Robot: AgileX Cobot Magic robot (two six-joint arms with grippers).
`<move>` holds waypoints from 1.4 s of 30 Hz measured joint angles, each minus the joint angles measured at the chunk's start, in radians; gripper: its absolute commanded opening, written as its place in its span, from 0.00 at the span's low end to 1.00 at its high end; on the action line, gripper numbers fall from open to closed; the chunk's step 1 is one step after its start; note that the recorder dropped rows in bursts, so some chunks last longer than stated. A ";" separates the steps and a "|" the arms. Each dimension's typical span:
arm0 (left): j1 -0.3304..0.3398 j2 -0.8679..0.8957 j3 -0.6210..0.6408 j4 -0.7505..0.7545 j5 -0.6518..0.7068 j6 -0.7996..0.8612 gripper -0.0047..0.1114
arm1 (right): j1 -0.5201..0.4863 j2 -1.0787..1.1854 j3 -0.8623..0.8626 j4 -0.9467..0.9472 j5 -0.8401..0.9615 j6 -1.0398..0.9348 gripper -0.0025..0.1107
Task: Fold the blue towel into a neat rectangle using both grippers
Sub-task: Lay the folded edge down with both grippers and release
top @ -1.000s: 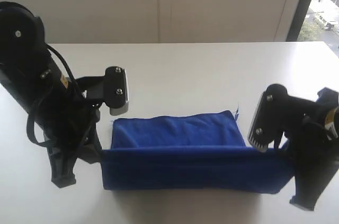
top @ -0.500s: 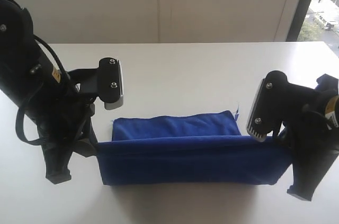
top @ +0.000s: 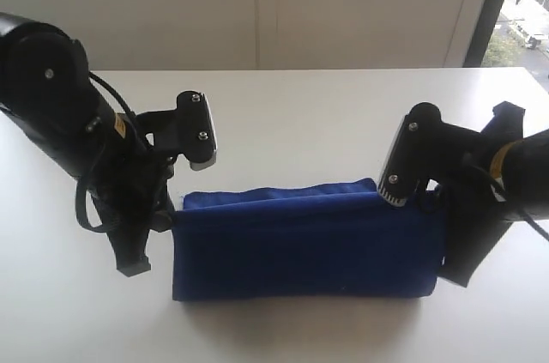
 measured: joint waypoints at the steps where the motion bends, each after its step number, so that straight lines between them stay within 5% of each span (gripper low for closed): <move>1: 0.000 0.013 0.000 0.014 -0.016 -0.012 0.04 | 0.000 0.019 0.000 -0.029 -0.020 0.025 0.02; 12: 0.011 0.096 0.000 0.236 -0.156 -0.175 0.04 | 0.000 0.213 -0.036 -0.457 -0.155 0.417 0.02; 32: 0.059 0.241 0.000 0.324 -0.452 -0.199 0.04 | 0.000 0.438 -0.168 -0.666 -0.112 0.631 0.02; 42: 0.059 0.289 0.000 0.358 -0.488 -0.217 0.04 | 0.000 0.513 -0.170 -0.885 -0.106 0.824 0.02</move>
